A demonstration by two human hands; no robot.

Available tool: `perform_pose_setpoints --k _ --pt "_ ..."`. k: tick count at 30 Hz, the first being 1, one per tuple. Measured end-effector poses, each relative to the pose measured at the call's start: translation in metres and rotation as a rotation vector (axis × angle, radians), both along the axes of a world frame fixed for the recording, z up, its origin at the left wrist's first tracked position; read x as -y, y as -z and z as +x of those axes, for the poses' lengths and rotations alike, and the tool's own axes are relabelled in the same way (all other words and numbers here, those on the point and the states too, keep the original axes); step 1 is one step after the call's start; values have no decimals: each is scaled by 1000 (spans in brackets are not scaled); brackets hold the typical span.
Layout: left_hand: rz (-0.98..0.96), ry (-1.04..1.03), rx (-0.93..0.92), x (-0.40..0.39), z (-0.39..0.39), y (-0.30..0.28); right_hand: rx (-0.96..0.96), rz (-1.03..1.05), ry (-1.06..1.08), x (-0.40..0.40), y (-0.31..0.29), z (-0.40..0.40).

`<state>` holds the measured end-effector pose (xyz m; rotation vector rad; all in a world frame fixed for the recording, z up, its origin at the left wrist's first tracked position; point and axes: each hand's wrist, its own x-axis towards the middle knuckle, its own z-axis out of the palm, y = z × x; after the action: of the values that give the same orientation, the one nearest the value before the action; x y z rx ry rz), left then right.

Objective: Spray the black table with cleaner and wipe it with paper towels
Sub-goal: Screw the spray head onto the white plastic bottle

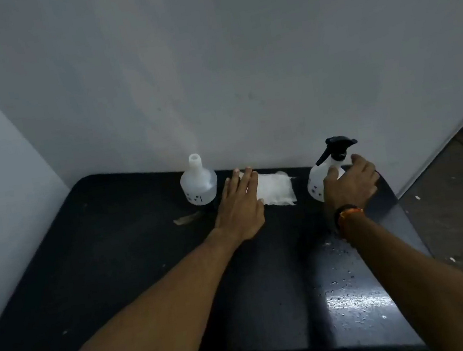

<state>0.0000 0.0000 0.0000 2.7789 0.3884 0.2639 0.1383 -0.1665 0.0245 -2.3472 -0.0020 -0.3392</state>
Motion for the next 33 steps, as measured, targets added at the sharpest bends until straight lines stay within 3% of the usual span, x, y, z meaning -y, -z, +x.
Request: perform_pose_setpoints --k 7,13,23,33 --pt "-8 10 -26 2 7 14 -51 63 -25 -1 5 23" --pt "-18 23 -22 3 3 19 -79 279 -59 0 4 30" --pt "-138 89 -30 16 -18 -8 126 158 -170 -6 -18 -28" --pt "-601 -52 96 35 -54 -37 39 381 -277 -23 -57 -111"
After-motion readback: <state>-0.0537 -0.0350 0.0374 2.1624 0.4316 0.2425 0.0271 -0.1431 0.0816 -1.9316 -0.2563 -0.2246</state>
